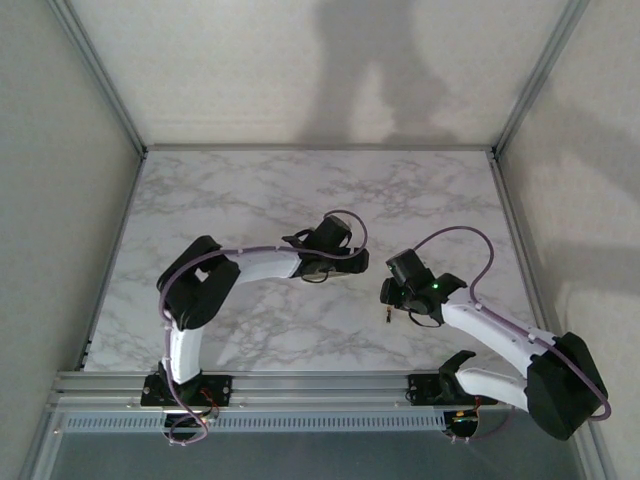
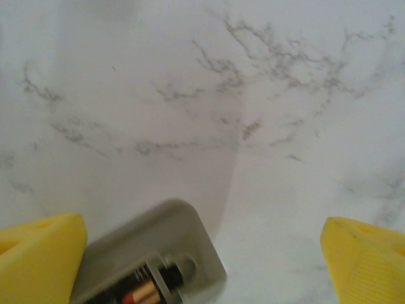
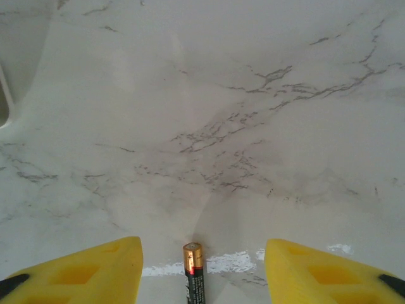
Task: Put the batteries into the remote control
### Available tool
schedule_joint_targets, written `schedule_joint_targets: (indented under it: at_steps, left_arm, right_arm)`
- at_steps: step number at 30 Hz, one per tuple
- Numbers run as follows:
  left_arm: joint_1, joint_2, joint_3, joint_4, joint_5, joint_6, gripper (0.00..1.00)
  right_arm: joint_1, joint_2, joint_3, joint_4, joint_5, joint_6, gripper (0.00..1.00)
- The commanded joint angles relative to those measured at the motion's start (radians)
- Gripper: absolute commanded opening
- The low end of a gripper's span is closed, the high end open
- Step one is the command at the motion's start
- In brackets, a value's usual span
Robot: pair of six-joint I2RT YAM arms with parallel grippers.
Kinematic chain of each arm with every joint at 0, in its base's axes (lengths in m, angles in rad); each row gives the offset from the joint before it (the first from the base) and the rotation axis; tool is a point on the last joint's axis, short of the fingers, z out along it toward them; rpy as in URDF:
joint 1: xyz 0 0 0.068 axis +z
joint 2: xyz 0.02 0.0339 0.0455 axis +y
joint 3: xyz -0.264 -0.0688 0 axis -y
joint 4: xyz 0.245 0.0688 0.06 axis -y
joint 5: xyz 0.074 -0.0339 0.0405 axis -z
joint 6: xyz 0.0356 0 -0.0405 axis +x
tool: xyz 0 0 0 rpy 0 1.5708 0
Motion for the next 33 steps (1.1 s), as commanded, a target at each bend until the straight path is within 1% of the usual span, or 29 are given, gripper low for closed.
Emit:
schedule_joint_targets:
  at_steps: [1, 6, 11, 17, 19, 24, 33]
  left_arm:
    - [-0.008, -0.108, -0.053, -0.006, -0.044, -0.039, 0.97]
    - [-0.012, -0.202, -0.158, -0.020, -0.081, -0.085, 0.96]
    - [-0.050, -0.253, -0.263, 0.018, -0.086, -0.155, 0.95]
    - [-0.072, -0.263, -0.292, 0.053, -0.071, -0.200, 0.96]
    - [-0.072, -0.257, -0.304, 0.061, -0.071, -0.210, 0.96]
    - [-0.066, -0.223, -0.293, 0.045, -0.110, -0.200, 0.96]
    - [-0.027, -0.206, -0.289, 0.033, -0.179, -0.196, 0.96]
  right_arm:
    - [-0.007, 0.019, 0.004, 0.021, 0.006, -0.022, 0.54]
    - [-0.008, 0.049, 0.028, 0.039, -0.001, -0.036, 0.55]
    - [-0.006, 0.080, 0.050, 0.055, -0.008, -0.047, 0.55]
    - [-0.007, 0.124, 0.060, 0.063, -0.022, -0.063, 0.55]
    - [-0.007, 0.137, 0.062, 0.062, -0.026, -0.067, 0.54]
    - [-0.006, 0.148, 0.058, 0.064, -0.039, -0.068, 0.52]
    - [-0.007, 0.146, 0.024, 0.049, -0.069, -0.058, 0.45]
